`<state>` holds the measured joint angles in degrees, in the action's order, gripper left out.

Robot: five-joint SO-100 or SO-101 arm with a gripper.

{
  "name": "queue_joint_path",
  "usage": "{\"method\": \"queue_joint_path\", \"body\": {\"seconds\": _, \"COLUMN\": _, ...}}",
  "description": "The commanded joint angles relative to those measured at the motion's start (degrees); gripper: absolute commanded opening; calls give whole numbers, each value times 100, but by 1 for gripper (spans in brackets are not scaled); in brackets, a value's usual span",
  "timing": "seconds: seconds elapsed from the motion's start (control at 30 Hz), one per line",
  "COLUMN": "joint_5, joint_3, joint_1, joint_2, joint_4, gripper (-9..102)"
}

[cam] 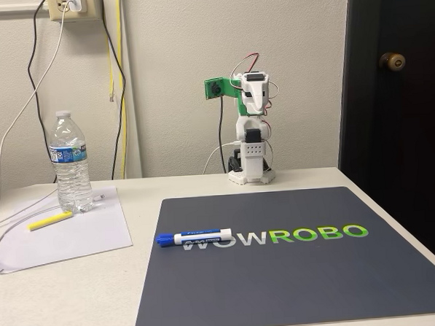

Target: Pick up the blue marker.

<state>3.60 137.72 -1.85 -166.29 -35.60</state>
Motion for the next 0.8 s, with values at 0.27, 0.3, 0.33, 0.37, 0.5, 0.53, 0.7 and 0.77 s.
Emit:
{"method": "queue_joint_path", "body": {"seconds": 0.27, "joint_5": 44, "joint_3": -492, "joint_1": 44, "joint_2": 431, "joint_4": 26, "gripper": 0}}
{"method": "queue_joint_path", "body": {"seconds": 0.3, "joint_5": 44, "joint_3": -686, "joint_1": 62, "joint_2": 615, "joint_4": -35, "gripper": 0}}
{"method": "queue_joint_path", "body": {"seconds": 0.33, "joint_5": 44, "joint_3": -853, "joint_1": 70, "joint_2": 791, "joint_4": -88, "gripper": 0}}
{"method": "queue_joint_path", "body": {"seconds": 0.37, "joint_5": 44, "joint_3": -984, "joint_1": 79, "joint_2": 923, "joint_4": -132, "gripper": 0}}
{"method": "queue_joint_path", "body": {"seconds": 0.5, "joint_5": 35, "joint_3": -1222, "joint_1": 176, "joint_2": 1169, "joint_4": -176, "gripper": 0}}
{"method": "queue_joint_path", "body": {"seconds": 0.53, "joint_5": 18, "joint_3": -1248, "joint_1": 193, "joint_2": 1204, "joint_4": -176, "gripper": 0}}
{"method": "queue_joint_path", "body": {"seconds": 0.7, "joint_5": -70, "joint_3": -1661, "joint_1": 316, "joint_2": 1679, "joint_4": -299, "gripper": 0}}
{"method": "queue_joint_path", "body": {"seconds": 0.77, "joint_5": -105, "joint_3": -1846, "joint_1": 343, "joint_2": 1925, "joint_4": -299, "gripper": 0}}
